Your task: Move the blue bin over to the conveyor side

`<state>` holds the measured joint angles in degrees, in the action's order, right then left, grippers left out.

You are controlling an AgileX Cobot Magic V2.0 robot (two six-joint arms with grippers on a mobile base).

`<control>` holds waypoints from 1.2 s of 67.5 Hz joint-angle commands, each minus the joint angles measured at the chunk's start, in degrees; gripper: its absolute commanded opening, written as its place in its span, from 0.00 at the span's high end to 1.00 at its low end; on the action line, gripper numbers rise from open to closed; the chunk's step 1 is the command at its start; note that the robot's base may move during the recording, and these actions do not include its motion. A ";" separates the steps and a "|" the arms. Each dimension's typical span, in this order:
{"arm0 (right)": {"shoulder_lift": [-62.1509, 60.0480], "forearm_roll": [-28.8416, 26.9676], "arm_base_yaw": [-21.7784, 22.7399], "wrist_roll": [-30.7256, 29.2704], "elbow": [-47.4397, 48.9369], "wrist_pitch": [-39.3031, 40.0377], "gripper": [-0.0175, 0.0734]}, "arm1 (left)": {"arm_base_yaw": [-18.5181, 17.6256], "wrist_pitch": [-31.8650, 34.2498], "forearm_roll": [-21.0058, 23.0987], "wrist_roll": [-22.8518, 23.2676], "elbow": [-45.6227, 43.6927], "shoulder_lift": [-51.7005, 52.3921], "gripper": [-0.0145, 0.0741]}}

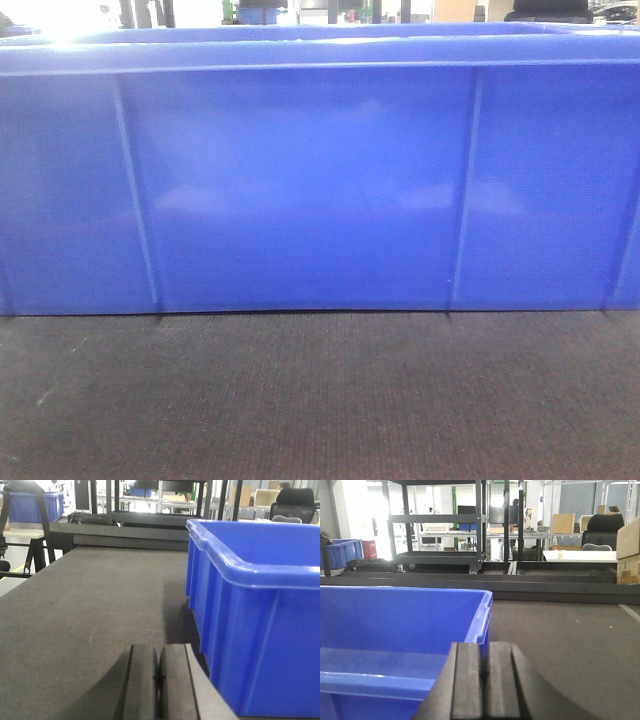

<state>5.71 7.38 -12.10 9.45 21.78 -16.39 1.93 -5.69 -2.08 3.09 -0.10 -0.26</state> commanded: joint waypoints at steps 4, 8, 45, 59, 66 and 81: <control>-0.36 0.43 0.34 -0.41 -0.05 1.38 0.89 | 0.14 3.45 0.31 -0.17 0.10 0.26 0.85; -0.36 0.43 0.34 -0.41 -0.05 1.48 0.89 | 0.14 3.72 0.31 -0.17 0.10 0.26 0.85; -0.36 0.43 0.34 -0.41 -0.05 1.48 0.89 | 0.14 3.72 0.31 -0.17 0.10 0.26 0.85; -0.36 0.43 0.34 -0.41 -0.05 1.79 0.89 | 0.14 3.72 0.31 -0.17 0.10 0.26 0.85; -0.36 -0.41 0.59 -1.15 -0.42 -1.76 0.89 | 0.14 3.72 0.31 -0.17 0.10 0.26 0.85; -1.21 -11.69 9.19 -9.45 -8.39 3.67 0.89 | 0.14 3.72 0.31 -0.17 0.10 0.26 0.85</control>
<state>5.48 -1.25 -6.40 1.69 16.58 -16.70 1.93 -3.47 -2.08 3.09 0.14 -0.27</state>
